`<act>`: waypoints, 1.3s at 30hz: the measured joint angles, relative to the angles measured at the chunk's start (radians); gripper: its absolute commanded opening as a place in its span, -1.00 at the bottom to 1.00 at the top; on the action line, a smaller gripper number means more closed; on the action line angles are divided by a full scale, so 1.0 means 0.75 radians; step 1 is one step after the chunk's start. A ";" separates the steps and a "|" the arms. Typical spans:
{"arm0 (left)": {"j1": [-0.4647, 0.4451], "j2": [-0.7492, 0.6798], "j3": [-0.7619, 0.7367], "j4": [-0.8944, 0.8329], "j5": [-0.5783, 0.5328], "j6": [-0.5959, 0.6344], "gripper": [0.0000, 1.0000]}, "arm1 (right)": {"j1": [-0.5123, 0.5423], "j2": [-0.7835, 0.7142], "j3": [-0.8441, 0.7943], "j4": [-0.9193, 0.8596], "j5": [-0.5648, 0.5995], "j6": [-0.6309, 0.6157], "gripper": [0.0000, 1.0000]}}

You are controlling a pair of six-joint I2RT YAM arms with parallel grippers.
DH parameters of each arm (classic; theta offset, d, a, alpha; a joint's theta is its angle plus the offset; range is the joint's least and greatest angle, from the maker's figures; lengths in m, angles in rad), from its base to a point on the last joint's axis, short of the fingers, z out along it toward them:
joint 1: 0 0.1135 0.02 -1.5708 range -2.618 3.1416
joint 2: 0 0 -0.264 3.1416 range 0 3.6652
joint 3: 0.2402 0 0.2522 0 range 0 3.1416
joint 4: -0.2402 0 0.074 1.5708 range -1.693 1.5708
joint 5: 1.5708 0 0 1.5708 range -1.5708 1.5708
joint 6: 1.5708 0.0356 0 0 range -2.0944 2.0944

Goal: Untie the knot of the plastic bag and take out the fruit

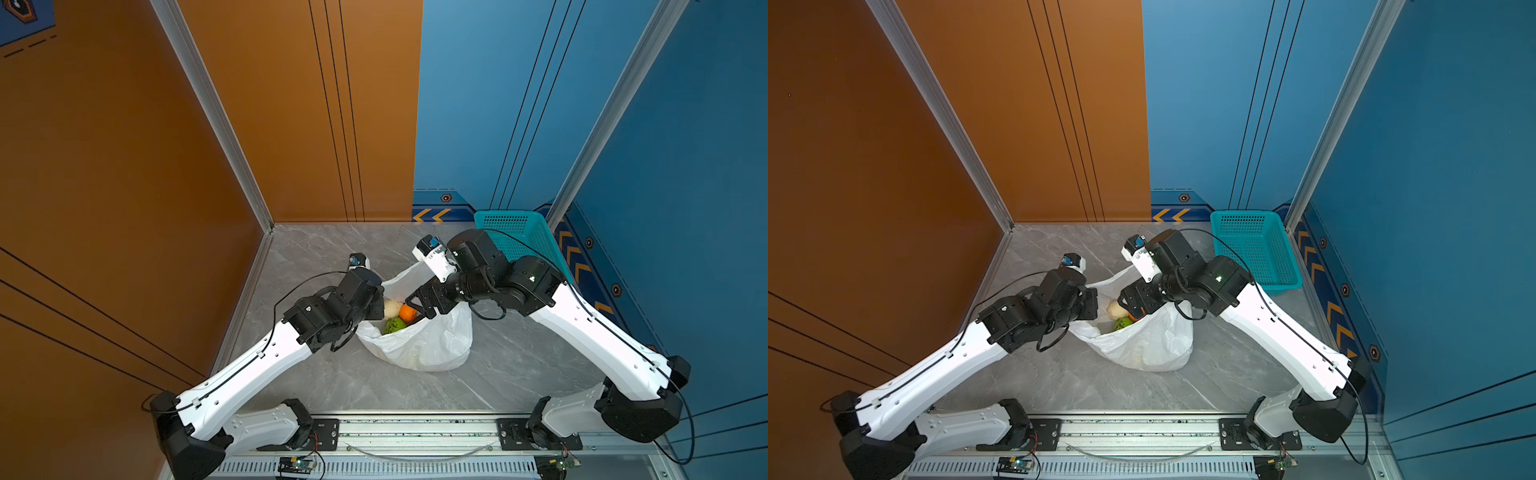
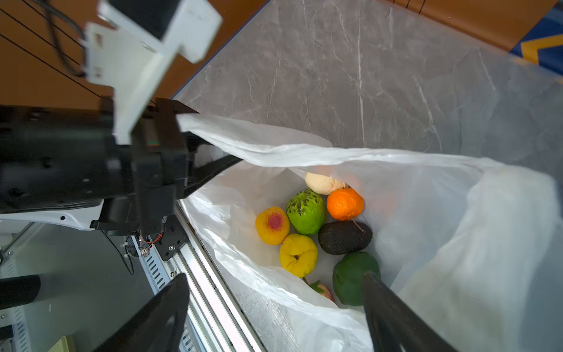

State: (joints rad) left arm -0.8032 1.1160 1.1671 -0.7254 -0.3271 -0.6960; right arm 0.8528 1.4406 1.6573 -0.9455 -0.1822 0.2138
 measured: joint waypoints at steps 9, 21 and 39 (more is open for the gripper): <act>-0.102 -0.084 -0.052 -0.006 -0.087 -0.138 -1.00 | 0.027 0.132 -0.181 0.176 0.162 0.051 0.62; -0.221 -0.141 -0.215 0.002 -0.178 -0.342 -1.00 | 0.076 -0.204 -0.794 0.049 0.447 0.181 0.60; -0.301 -0.057 -0.229 -0.002 -0.218 -0.395 -1.00 | 0.257 -0.291 -0.743 0.260 0.408 0.494 0.75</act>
State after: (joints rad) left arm -1.0290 1.0729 0.9955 -0.7265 -0.4908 -0.9920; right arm 1.0454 1.2221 1.1004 -0.7502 0.1238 0.5842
